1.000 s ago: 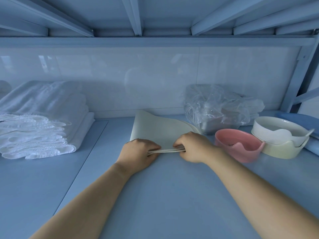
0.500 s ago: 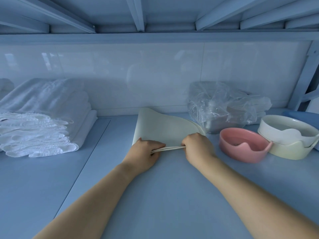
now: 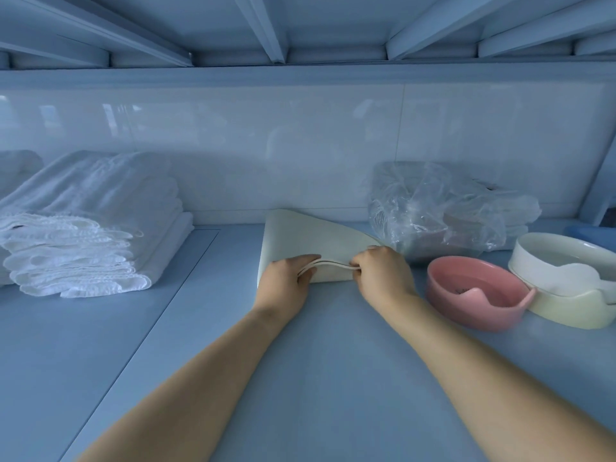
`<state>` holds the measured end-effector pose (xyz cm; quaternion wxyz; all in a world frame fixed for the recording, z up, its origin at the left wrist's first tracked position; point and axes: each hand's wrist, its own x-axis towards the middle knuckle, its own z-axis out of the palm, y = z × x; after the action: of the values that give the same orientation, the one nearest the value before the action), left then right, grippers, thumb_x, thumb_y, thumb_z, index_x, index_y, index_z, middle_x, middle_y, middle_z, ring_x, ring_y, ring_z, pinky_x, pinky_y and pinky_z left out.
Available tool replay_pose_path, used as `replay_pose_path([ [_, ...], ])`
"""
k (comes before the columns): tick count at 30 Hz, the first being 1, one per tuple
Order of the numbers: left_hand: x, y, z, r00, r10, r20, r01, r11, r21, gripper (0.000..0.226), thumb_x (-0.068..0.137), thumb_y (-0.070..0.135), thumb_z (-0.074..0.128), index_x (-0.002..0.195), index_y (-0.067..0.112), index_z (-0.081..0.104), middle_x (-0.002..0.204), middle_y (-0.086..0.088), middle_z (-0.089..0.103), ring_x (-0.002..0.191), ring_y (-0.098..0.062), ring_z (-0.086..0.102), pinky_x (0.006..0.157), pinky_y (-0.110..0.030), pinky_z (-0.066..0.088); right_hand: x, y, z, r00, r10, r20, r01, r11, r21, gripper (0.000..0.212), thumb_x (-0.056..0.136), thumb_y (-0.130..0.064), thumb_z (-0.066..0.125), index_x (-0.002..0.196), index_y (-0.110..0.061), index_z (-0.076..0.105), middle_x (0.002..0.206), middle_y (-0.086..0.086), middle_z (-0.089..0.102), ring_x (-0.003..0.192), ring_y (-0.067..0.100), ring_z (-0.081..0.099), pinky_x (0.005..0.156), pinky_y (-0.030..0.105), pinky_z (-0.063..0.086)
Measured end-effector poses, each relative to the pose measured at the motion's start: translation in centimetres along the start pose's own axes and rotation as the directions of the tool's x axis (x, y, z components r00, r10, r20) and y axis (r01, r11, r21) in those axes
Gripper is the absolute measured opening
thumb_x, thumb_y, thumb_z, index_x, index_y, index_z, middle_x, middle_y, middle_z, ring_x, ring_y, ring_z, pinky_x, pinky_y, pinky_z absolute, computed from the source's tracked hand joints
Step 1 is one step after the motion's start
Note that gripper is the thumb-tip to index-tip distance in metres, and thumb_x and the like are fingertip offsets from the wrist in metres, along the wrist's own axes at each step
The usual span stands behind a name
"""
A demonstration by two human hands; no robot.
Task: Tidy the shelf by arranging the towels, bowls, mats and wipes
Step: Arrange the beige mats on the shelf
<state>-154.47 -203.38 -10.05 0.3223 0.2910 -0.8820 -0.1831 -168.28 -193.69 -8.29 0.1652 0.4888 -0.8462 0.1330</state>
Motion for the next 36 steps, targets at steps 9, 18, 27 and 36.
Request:
replay_pose_path([
  [9,-0.7,-0.9,-0.7,0.966,0.165,0.200,-0.216,0.939,0.267,0.038,0.084,0.023,0.051,0.118,0.038,0.060,0.120,0.020,0.061,0.114,-0.009,0.054,0.085,-0.021,0.042,-0.7,1.1,0.6,0.972,-0.229,0.048,0.229,0.973,-0.003,0.034,0.080,-0.010,0.055,0.109,-0.025,0.063,0.113,-0.007,0.061,0.108,0.021,0.048,0.085,0.032,0.044],
  [18,-0.8,-0.7,-1.8,0.951,0.214,0.225,-0.268,0.931,0.246,0.073,0.058,0.080,0.033,0.107,0.038,0.066,0.114,0.024,0.062,0.107,0.002,0.054,0.080,-0.014,0.037,-2.3,1.5,0.4,0.951,-0.258,0.170,0.183,0.914,0.363,0.051,0.076,-0.057,0.064,0.113,-0.022,0.065,0.121,-0.004,0.062,0.115,0.014,0.053,0.094,0.035,0.044],
  [27,-0.7,-2.3,-2.6,0.965,0.154,0.214,-0.201,0.954,0.223,0.065,0.066,0.070,0.034,0.105,0.033,0.070,0.119,0.014,0.062,0.113,-0.005,0.054,0.092,-0.021,0.043,-1.4,0.6,1.2,0.973,-0.213,0.092,0.157,0.896,0.416,0.023,0.086,-0.044,0.059,0.076,-0.025,0.070,0.060,-0.006,0.056,0.063,0.014,0.050,0.058,0.026,0.038],
  [36,-2.5,-1.5,-2.7,0.970,0.103,0.219,-0.150,0.966,0.212,0.032,0.086,0.043,0.060,0.111,0.026,0.068,0.125,0.007,0.060,0.114,-0.010,0.055,0.093,-0.012,0.033,-2.0,0.0,0.8,0.974,-0.211,0.075,0.155,0.877,0.454,0.018,0.080,-0.040,0.061,0.087,-0.028,0.073,0.086,-0.009,0.072,0.088,0.014,0.064,0.075,0.031,0.052],
])
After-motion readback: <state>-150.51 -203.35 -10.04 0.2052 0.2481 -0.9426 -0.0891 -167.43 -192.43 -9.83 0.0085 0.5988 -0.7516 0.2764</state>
